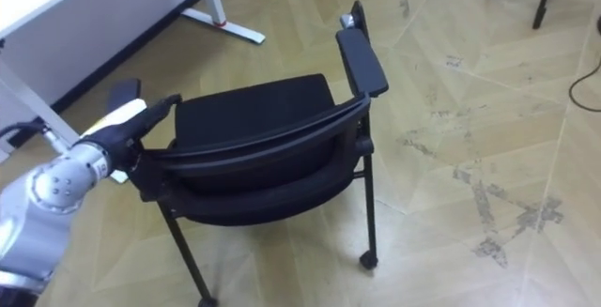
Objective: Push chair
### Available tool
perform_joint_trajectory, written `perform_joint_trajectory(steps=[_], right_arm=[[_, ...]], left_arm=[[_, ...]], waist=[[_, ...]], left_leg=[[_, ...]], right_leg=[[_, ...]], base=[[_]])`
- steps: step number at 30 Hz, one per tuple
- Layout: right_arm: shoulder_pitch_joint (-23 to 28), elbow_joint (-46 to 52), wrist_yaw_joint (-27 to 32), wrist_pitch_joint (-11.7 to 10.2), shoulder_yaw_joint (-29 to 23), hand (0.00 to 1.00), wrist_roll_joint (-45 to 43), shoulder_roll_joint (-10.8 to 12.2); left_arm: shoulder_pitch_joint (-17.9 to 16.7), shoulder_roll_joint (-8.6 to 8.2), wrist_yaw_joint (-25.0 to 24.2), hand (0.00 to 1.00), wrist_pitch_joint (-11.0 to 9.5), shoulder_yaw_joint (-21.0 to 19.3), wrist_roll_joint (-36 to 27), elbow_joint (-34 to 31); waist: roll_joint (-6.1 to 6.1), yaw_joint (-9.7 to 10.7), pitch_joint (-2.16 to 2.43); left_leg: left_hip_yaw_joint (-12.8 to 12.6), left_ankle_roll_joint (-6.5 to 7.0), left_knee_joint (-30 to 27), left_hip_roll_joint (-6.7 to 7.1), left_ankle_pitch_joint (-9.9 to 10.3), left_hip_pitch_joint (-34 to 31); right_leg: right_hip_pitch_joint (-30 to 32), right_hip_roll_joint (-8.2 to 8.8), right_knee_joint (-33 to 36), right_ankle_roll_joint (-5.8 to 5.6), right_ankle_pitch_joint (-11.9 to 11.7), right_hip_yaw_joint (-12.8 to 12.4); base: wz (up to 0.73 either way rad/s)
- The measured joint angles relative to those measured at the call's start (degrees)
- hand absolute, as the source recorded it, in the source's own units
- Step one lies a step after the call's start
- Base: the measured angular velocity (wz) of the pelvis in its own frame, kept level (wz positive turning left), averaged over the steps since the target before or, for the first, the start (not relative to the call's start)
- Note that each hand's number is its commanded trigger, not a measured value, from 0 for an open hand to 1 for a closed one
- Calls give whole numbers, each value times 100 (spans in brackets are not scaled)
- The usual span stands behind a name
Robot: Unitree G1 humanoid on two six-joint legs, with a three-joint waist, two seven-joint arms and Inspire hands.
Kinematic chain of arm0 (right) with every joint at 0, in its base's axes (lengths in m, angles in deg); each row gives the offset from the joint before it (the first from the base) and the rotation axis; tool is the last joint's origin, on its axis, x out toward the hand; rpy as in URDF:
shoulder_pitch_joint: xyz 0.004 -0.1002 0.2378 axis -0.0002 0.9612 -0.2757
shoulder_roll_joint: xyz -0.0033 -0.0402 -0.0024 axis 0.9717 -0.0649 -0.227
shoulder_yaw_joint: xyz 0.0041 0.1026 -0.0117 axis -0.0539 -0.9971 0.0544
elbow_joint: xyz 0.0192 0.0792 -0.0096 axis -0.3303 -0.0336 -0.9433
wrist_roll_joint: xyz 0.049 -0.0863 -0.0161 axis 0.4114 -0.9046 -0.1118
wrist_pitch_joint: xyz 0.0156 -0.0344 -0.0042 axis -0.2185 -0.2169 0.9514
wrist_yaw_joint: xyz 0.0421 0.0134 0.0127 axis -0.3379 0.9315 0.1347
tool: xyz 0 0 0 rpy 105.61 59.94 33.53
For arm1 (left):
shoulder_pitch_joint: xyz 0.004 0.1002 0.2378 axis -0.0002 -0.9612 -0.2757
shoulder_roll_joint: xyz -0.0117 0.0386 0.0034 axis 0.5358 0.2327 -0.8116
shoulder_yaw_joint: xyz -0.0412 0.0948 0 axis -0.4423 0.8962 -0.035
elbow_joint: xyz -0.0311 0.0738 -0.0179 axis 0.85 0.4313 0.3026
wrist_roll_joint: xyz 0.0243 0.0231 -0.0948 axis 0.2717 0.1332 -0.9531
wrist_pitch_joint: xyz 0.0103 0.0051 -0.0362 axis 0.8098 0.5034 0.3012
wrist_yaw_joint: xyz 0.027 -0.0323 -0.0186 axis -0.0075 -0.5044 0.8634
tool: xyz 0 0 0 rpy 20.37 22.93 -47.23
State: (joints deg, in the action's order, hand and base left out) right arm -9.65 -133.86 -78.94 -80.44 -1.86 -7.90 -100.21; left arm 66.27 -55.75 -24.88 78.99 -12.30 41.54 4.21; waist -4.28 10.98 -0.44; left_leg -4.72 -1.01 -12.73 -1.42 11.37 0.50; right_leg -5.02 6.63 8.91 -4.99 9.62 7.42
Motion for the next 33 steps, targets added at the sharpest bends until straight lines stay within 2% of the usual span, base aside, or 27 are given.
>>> perform_joint_trajectory(steps=[3, 6, 14, 15, 16, 17, 18, 19, 23, 24, 27, 33], right_arm=[[-8, -1, -30, 12, 58, 0, 56, 2], [-12, 0, -20, 13, 102, 0, 210, -2], [-29, 4, -64, 14, 100, 0, 194, -3], [-29, 5, -74, 14, 100, 0, 194, -2], [-29, 7, -79, 15, 100, 0, 194, -2], [-30, 9, -78, 15, 100, 0, 194, -2], [-30, 16, -77, 15, 99, 0, 194, -2], [-31, 24, -78, 15, 98, 0, 194, -2], [-30, 92, -76, 16, 100, 0, 179, -2], [-22, 142, -77, 14, 99, 0, 169, -2], [-86, 163, -86, -4, 95, 0, -56, -2], [-119, 168, -245, -37, 96, 0, -346, -1]], left_arm=[[0, -21, 75, 0, 1, 93, -24, 36], [0, -19, 196, 0, -4, 235, -21, 35], [0, 8, 183, 0, -7, 250, -7, 35], [-1, 13, 166, 11, -6, 250, -2, 35], [-1, 16, 151, 44, -6, 250, 0, 35], [-1, 18, 142, 61, -6, 250, 1, 35], [-1, 20, 129, 74, -6, 250, 7, 35], [-1, 20, 119, 100, -7, 250, 14, 34], [0, 60, 99, 100, -16, 294, 24, 20], [0, 117, 61, 100, -22, 350, 31, 2], [-1, 276, -111, 100, -98, 428, 80, -30], [-8, 355, -219, 100, -230, 528, 276, -48]], waist=[[-48, 39, 1], [-49, 49, 1], [-34, 108, -10], [-33, 115, -11], [-32, 119, -11], [-32, 120, -11], [-32, 121, -11], [-33, 122, -11], [-36, 122, -10], [-40, 123, -10], [-88, 161, -14], [-213, 187, -34]], left_leg=[[-4, -1, 20, 0, -1, 8], [-6, -2, 45, 1, -2, 13], [-2, -1, 64, 2, -2, -5], [-5, -1, 93, 2, -4, -3], [-5, -2, 96, 2, -6, -2], [-5, -2, 97, 2, -7, -2], [-5, -3, 99, 2, -8, -2], [-5, -3, 100, 2, -8, -1], [-4, -3, 94, 3, -8, -8], [-4, -3, 92, 3, -8, -8], [-4, -3, 32, 3, -8, -26], [-2, -3, 35, 2, -8, -29]], right_leg=[[2, -1, -5, -1, 1, -10], [3, -1, -9, -1, 0, -12], [-4, -1, -10, -1, 1, -14], [-4, -1, -11, -2, 1, -20], [-2, -1, -12, -2, 1, -22], [-2, -1, -14, -3, 2, -22], [-2, -1, -16, -4, 2, -22], [-2, -1, -17, -5, 3, -22], [-3, -1, -19, -5, 4, -23], [-3, -1, -19, -6, 4, -27], [2, -1, -22, -4, 3, -29], [8, 1, -21, -5, 3, -28]], base=[[-1], [0], [0], [0], [0], [0], [0], [0], [0], [0], [0], [0]])
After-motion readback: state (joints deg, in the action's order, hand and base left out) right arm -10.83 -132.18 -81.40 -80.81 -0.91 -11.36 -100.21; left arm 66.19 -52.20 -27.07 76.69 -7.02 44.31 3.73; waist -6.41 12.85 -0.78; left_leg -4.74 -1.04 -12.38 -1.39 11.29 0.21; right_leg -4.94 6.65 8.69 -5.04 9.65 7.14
